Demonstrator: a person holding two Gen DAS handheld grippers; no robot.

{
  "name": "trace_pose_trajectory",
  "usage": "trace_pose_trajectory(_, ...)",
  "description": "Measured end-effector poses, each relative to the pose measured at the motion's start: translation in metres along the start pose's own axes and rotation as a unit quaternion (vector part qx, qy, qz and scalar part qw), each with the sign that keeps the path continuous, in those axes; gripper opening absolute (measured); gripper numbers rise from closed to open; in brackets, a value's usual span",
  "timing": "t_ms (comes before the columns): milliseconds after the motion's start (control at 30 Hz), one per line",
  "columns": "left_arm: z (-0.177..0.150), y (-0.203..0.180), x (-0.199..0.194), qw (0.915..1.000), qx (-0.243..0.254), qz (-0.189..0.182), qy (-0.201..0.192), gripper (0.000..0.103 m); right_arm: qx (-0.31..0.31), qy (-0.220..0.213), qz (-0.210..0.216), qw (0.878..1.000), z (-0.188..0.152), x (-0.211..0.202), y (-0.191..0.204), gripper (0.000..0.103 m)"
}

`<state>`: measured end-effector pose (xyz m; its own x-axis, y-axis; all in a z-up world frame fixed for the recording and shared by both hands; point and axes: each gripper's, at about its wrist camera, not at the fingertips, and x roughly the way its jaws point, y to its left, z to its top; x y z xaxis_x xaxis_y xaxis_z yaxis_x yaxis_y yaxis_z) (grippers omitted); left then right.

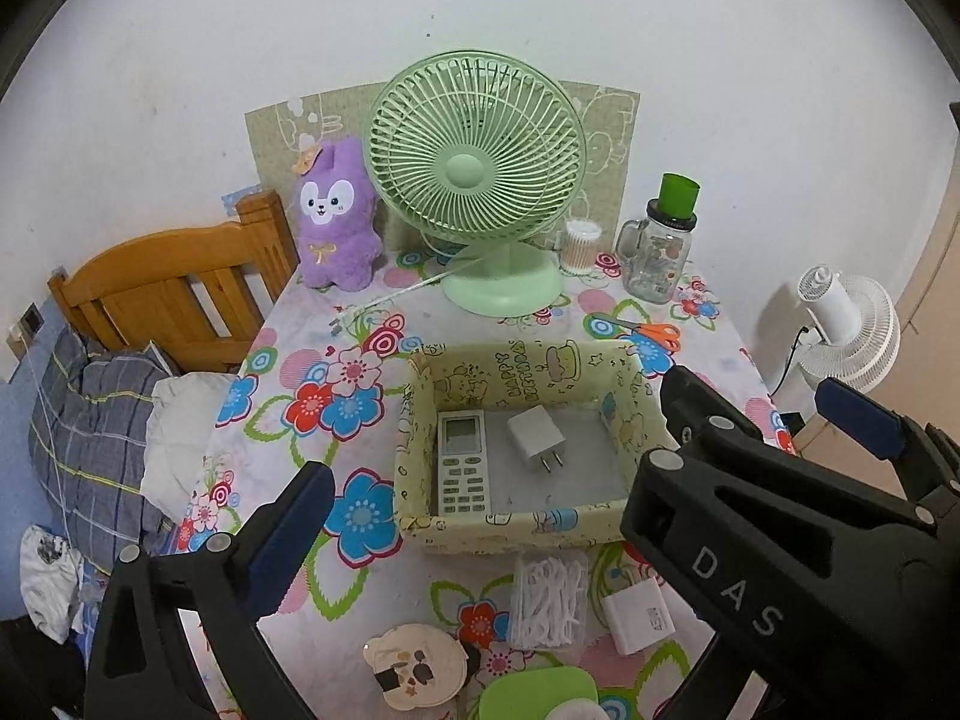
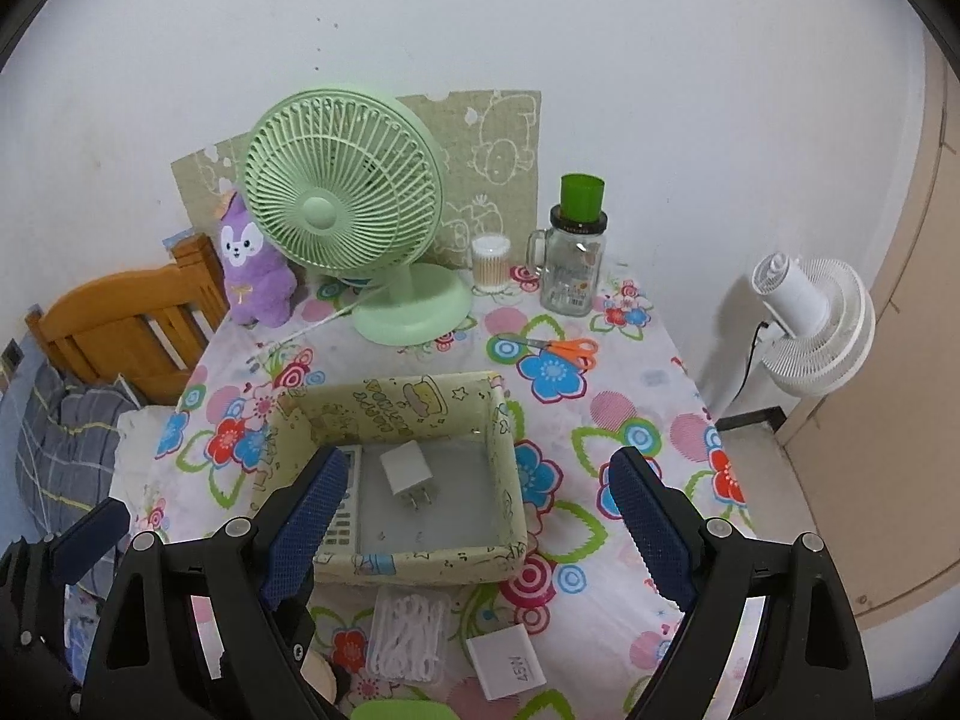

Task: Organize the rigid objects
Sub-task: 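Lift both open tools out of the fabric box and back away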

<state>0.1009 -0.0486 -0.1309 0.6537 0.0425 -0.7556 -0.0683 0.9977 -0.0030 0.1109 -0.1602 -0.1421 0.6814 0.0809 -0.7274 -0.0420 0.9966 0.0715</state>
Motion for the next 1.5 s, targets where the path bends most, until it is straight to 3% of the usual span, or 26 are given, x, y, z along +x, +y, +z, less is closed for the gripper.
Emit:
trace_pose_trajectory(267,-0.008,-0.006,-0.015,0.9998,0.019,0.005,-0.007,0.103,-0.010,-0.013,-0.003,1.000,-0.008,-0.017,0.000,0.091)
trace_pose_trajectory(733,-0.026,-0.014,-0.027,0.9995,0.018,-0.026,-0.009,0.103,-0.014,-0.006,0.017,1.000,-0.024,-0.032,-0.009,0.091)
trace_pose_trajectory(1033,-0.040,-0.024,-0.027,0.9990,0.034,-0.019,-0.021,0.103,-0.018,0.002,0.023,1.000,-0.039,-0.029,-0.015,0.091)
trace_pose_trajectory(1500,-0.067,-0.032,-0.004,0.9989,0.041,-0.021,0.007,0.102,-0.023,0.033,0.036,0.999,-0.071,-0.007,-0.023,0.091)
